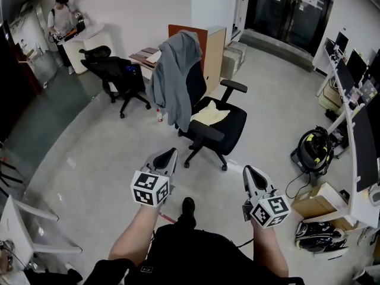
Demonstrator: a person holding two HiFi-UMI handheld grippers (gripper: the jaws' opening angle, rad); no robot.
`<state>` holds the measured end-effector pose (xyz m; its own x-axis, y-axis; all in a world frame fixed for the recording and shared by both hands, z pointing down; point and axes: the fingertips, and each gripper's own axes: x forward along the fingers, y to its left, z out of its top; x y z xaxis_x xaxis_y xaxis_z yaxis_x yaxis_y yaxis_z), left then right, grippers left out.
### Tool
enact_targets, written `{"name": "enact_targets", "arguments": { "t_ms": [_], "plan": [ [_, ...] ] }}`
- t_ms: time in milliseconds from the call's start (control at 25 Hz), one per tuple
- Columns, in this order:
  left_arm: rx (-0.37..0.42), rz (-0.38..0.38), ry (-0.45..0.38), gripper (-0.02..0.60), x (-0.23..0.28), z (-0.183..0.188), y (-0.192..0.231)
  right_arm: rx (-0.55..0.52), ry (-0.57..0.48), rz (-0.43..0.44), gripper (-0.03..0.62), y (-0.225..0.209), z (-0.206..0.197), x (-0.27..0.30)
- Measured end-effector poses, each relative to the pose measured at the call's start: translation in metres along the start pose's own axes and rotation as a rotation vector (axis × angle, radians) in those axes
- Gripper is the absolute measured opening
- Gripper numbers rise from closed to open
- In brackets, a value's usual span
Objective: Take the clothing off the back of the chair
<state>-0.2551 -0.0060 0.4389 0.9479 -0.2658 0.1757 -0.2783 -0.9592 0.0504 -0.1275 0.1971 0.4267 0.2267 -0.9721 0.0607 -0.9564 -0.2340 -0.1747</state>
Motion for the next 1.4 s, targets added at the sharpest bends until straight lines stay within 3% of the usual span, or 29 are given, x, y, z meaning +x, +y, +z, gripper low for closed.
{"name": "enact_targets", "arguments": {
  "t_ms": [280,920,1400],
  "plan": [
    [0.002,-0.025,-0.002,0.003,0.062,0.002,0.033,0.019,0.013,-0.032,0.014,-0.039,-0.003,0.054],
    [-0.061,-0.020,-0.019,0.003,0.195,0.020,0.175,-0.016,0.146,0.052,0.015,-0.054,0.000,0.254],
    [-0.075,-0.014,0.004,0.003,0.247,0.019,0.204,0.009,0.181,0.046,0.015,-0.091,-0.006,0.302]
  ]
}}
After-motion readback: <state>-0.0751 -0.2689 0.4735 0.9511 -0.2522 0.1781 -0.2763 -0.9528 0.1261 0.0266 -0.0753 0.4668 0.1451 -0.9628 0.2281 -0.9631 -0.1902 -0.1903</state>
